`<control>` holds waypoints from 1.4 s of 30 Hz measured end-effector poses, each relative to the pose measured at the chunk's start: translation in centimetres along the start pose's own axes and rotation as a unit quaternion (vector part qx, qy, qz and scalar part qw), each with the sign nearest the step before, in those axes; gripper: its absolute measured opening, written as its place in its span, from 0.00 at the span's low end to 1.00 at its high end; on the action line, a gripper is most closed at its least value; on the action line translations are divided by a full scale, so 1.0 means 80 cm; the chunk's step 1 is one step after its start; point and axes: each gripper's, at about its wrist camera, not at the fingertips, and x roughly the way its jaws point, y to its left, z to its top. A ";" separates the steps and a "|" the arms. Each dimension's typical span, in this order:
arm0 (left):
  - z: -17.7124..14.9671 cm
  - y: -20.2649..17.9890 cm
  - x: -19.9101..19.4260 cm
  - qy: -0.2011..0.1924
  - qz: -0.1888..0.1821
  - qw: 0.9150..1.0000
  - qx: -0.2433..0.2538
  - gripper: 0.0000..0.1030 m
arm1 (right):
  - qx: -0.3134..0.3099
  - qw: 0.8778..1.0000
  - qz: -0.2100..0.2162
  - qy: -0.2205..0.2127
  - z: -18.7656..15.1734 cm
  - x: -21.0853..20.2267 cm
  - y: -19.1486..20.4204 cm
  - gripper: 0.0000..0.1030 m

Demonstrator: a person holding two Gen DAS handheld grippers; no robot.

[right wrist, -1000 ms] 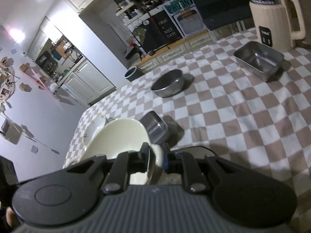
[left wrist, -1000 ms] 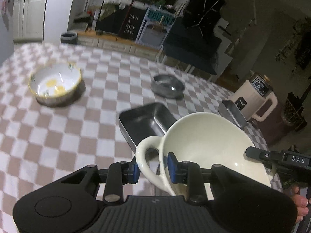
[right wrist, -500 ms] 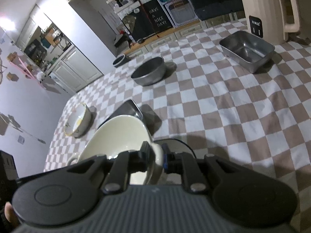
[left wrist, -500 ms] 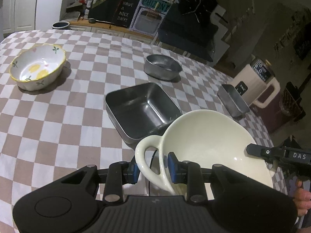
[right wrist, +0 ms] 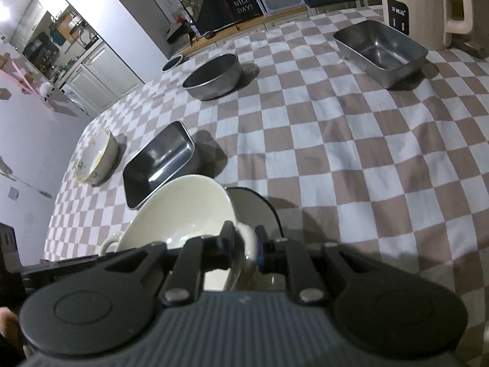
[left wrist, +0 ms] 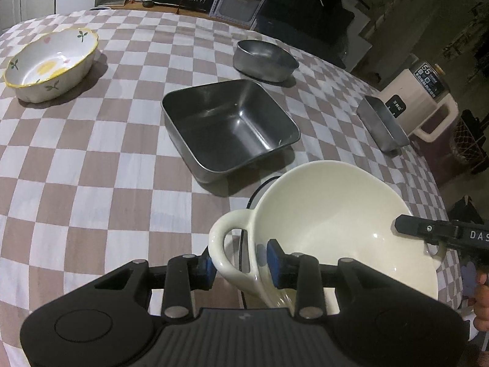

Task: Organize plates and bowls
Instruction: 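Carry the cream two-handled bowl with both grippers past the square steel pan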

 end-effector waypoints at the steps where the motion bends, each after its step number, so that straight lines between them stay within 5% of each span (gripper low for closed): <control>1: 0.000 0.000 0.001 0.000 0.000 1.000 0.000 0.35 | -0.001 1.000 -0.001 0.000 0.000 0.000 0.000 0.17; 42: -0.011 -0.017 0.021 0.028 0.040 0.996 0.068 0.42 | -0.052 0.994 -0.076 0.060 -0.006 0.024 0.012 0.27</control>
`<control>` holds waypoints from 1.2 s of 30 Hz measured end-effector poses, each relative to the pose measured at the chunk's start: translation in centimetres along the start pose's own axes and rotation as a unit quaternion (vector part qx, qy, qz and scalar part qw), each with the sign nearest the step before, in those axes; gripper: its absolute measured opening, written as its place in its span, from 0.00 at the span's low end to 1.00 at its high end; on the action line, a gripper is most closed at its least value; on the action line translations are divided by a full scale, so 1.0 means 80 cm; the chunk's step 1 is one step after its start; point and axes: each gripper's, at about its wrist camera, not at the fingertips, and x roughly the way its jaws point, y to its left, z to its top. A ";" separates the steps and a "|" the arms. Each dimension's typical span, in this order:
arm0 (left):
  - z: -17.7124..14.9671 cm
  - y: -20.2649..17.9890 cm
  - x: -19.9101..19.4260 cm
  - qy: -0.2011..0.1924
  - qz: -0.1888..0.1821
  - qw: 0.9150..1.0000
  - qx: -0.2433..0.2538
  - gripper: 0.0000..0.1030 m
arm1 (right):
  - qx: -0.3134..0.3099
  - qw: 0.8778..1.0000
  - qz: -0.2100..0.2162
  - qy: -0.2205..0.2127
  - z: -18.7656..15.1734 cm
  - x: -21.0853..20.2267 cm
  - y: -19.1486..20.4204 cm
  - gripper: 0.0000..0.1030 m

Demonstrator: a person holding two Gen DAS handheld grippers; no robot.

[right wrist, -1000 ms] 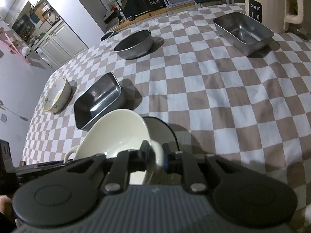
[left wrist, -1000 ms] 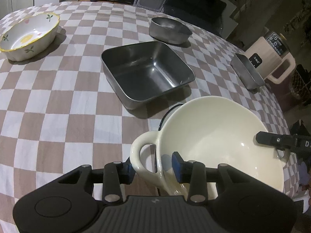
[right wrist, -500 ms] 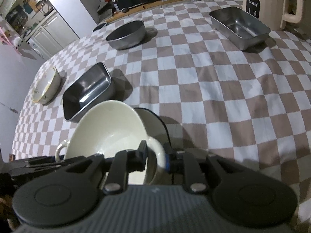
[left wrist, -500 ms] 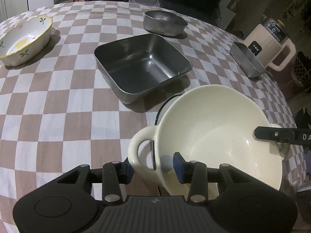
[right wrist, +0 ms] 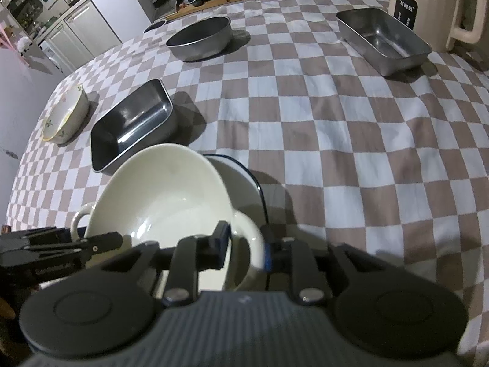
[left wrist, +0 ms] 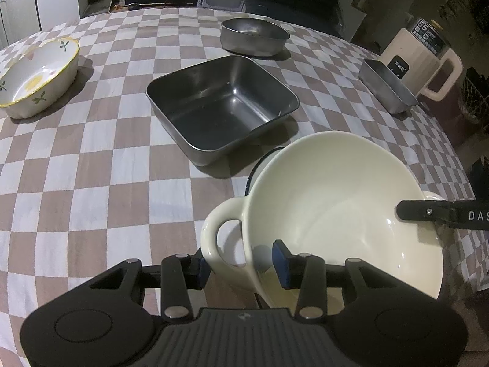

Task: Organize plates and bowls
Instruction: 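Carry the cream two-handled bowl with both grippers past the square steel pan, then lower the cream bowl onto the tablecloth and open both grippers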

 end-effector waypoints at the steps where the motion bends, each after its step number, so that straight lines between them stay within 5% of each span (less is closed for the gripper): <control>1: 0.000 0.000 0.000 0.000 0.001 1.000 0.001 0.42 | -0.002 1.000 -0.002 0.001 0.000 0.000 0.001 0.27; 7: -0.001 -0.009 -0.007 -0.009 0.001 1.000 0.025 0.40 | -0.037 0.998 -0.042 0.013 -0.003 0.007 0.012 0.33; 31: 0.001 -0.015 -0.003 0.015 -0.005 0.999 0.036 0.42 | -0.054 0.997 -0.049 0.039 -0.005 0.019 0.012 0.37; 36: 0.002 -0.017 -0.005 0.020 -0.006 0.999 0.036 0.44 | -0.073 0.995 -0.051 0.048 -0.012 0.015 0.016 0.46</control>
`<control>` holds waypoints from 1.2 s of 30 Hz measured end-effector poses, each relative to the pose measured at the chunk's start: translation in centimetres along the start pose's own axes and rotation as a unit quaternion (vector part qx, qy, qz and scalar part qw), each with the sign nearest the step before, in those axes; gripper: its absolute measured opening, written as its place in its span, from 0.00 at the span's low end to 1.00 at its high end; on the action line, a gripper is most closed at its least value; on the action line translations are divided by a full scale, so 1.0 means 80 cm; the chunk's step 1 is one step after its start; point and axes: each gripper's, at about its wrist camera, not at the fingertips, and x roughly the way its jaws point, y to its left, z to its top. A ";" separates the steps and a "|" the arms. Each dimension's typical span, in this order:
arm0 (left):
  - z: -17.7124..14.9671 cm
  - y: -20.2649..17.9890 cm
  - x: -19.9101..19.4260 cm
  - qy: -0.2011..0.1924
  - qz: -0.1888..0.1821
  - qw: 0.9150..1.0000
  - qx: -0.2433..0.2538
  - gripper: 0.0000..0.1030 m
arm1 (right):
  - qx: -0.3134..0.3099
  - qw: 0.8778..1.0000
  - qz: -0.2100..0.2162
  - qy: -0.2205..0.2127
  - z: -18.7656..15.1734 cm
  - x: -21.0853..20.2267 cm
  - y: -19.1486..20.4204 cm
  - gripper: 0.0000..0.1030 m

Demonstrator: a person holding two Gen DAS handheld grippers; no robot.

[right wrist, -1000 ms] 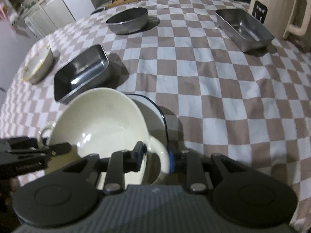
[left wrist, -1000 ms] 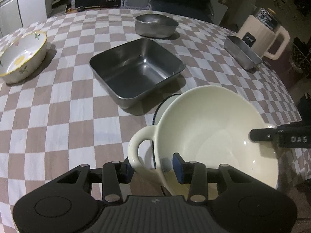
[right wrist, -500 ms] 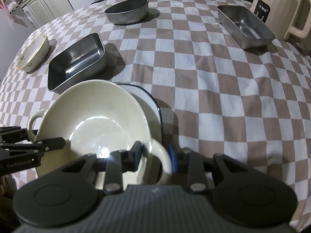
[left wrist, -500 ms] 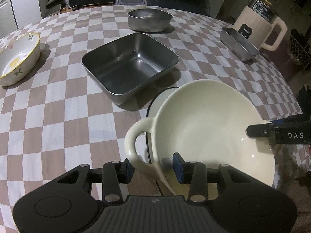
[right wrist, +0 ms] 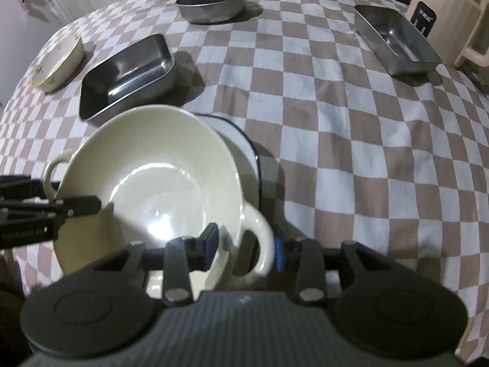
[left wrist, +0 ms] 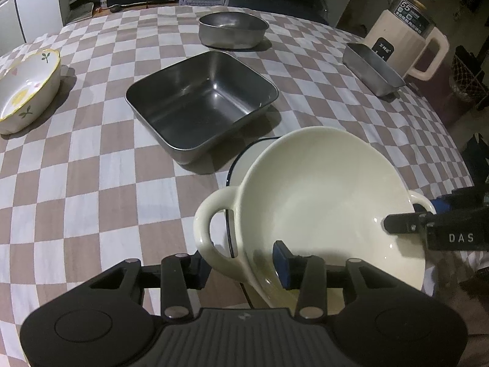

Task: Organize plates and bowls
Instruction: 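Lower the cream bowl onto the tablecloth and open both grippers, then move both grippers to the rim of the yellow-rimmed lemon-print bowl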

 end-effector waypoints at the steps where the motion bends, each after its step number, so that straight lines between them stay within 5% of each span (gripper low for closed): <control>1: 0.000 -0.001 -0.001 0.000 0.000 1.000 0.000 0.47 | 0.002 1.000 -0.001 -0.001 -0.002 -0.001 -0.002 0.50; 7: -0.002 -0.007 -0.009 -0.002 -0.001 1.000 0.005 0.59 | 0.019 1.000 0.004 -0.014 -0.007 -0.016 -0.012 0.63; 11: -0.001 -0.009 -0.018 -0.008 -0.002 1.000 -0.001 0.74 | 0.015 0.999 0.013 -0.027 -0.012 -0.030 -0.012 0.84; 17: -0.003 -0.011 -0.035 -0.024 -0.006 1.000 -0.007 0.95 | 0.027 0.999 0.012 -0.041 -0.019 -0.047 -0.015 0.98; 36: 0.012 0.043 -0.119 -0.145 0.027 0.989 -0.019 1.00 | 0.033 0.990 0.002 -0.138 0.003 -0.073 0.030 1.00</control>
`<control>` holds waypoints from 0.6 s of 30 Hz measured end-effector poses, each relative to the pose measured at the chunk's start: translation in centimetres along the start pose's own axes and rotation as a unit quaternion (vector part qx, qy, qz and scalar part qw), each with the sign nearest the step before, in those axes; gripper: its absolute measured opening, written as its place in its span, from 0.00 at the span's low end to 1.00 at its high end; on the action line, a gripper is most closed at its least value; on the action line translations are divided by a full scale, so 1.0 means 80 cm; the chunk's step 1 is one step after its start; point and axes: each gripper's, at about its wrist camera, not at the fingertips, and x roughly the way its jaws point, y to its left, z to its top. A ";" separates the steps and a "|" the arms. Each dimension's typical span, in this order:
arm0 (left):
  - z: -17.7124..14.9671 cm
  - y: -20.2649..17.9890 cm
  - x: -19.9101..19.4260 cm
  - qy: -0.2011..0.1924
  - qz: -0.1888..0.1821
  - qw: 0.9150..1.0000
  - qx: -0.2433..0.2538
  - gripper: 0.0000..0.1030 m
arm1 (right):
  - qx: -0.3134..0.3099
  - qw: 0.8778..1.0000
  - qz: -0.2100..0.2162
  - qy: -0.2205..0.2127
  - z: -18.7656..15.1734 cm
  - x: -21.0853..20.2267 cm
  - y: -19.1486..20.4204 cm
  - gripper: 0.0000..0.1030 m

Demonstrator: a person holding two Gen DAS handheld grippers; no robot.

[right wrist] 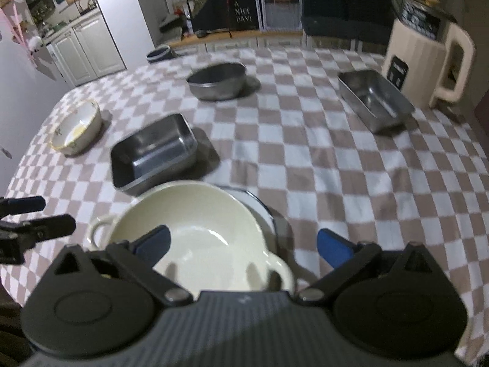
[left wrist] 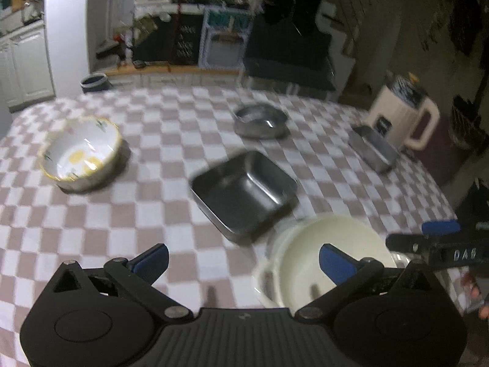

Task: Organize plates and bowls
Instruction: 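Move both grippers to the rim of the yellow-rimmed lemon-print bowl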

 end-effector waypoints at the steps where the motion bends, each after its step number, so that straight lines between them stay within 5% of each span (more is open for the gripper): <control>1: 0.004 0.007 -0.004 -0.009 0.007 1.000 -0.006 1.00 | -0.002 1.000 0.000 -0.005 0.003 0.002 0.006 1.00; 10: 0.031 0.094 -0.032 -0.058 0.048 0.992 -0.102 1.00 | -0.025 0.999 0.020 -0.041 0.038 0.038 0.073 1.00; 18: 0.048 0.156 -0.040 -0.092 0.100 0.977 -0.165 1.00 | -0.050 0.991 0.051 -0.116 0.075 0.070 0.141 1.00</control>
